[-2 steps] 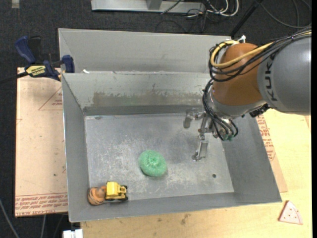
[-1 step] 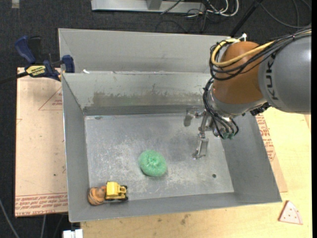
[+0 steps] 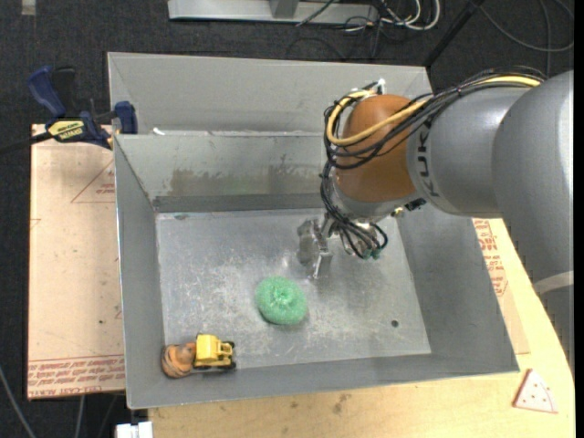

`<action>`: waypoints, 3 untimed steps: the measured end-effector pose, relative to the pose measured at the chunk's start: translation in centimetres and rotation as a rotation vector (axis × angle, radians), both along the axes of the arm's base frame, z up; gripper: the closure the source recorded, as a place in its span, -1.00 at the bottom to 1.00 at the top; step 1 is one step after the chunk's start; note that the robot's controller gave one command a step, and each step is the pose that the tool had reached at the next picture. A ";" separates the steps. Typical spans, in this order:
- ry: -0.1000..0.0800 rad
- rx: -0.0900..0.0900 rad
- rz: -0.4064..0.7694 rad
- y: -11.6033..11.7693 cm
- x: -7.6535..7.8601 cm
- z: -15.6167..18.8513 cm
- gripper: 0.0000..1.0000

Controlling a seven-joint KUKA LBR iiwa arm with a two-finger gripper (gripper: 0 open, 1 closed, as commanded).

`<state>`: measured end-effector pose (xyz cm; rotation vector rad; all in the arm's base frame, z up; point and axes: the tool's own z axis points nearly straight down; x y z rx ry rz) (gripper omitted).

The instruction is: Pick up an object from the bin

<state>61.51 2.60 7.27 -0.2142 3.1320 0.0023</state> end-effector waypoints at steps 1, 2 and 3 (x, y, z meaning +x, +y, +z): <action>0.000 0.000 0.000 0.0 0.0 0.0 -1.00; 0.000 0.000 0.000 0.0 0.0 0.0 -1.00; 0.000 -0.003 0.062 2.8 -2.4 -0.1 -1.00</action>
Offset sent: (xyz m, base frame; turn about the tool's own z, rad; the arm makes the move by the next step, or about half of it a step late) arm 0.0000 0.0000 0.0000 0.0000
